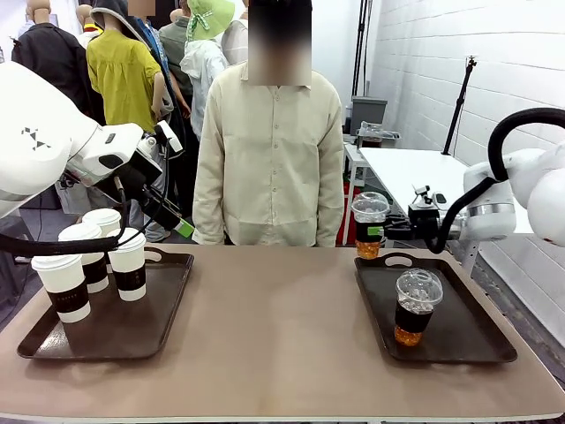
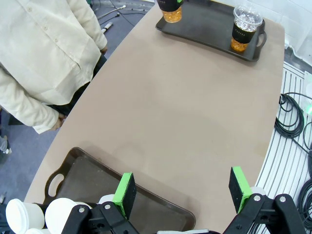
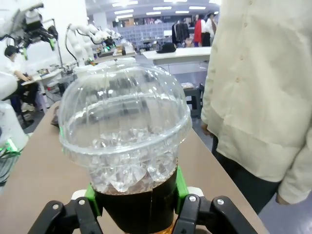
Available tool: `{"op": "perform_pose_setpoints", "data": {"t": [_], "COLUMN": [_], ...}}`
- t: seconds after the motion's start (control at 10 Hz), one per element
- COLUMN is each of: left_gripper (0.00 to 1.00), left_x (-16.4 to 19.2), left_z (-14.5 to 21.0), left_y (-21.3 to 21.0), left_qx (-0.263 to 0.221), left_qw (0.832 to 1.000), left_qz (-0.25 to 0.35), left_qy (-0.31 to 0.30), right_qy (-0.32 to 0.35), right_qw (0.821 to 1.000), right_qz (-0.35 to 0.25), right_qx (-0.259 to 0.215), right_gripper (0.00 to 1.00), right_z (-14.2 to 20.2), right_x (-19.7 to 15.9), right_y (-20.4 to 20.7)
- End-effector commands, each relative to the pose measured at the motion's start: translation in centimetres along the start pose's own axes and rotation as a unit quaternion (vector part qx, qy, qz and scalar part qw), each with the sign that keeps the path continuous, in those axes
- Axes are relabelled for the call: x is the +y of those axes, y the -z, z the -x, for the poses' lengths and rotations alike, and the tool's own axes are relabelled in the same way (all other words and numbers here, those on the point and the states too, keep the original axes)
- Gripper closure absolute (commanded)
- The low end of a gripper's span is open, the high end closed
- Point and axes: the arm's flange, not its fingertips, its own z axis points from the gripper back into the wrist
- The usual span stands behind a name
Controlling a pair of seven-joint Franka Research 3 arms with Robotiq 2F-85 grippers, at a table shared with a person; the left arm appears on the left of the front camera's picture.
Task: Distribute the coffee onto the tray.
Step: Pick up another iced Americano from the middle of the table and place it on the right Handle tray.
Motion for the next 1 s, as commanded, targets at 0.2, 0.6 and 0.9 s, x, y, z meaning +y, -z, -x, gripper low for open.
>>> {"op": "perform_pose_setpoints", "data": {"t": [0.2,0.6,0.9], "left_gripper": [0.0,0.0,0.0], "left_x": [0.2,0.2,0.2], "left_z": [0.1,0.1,0.1], "left_y": [0.1,0.1,0.1], "left_qx": [-0.003,-0.003,-0.003], "left_qw": [1.0,1.0,1.0], "left_qz": [0.004,0.004,0.004], "left_qy": [0.002,0.002,0.002], "right_qy": [-0.027,-0.027,-0.024], "right_qw": [0.999,0.999,0.999], "right_qz": [0.005,-0.003,-0.007], "right_qx": [-0.021,-0.032,-0.047], "right_gripper": [0.35,0.35,0.35], "right_z": [1.8,4.3,6.8], "right_x": [1.9,2.6,1.8], "right_y": [-2.4,-4.5,-5.2]}}
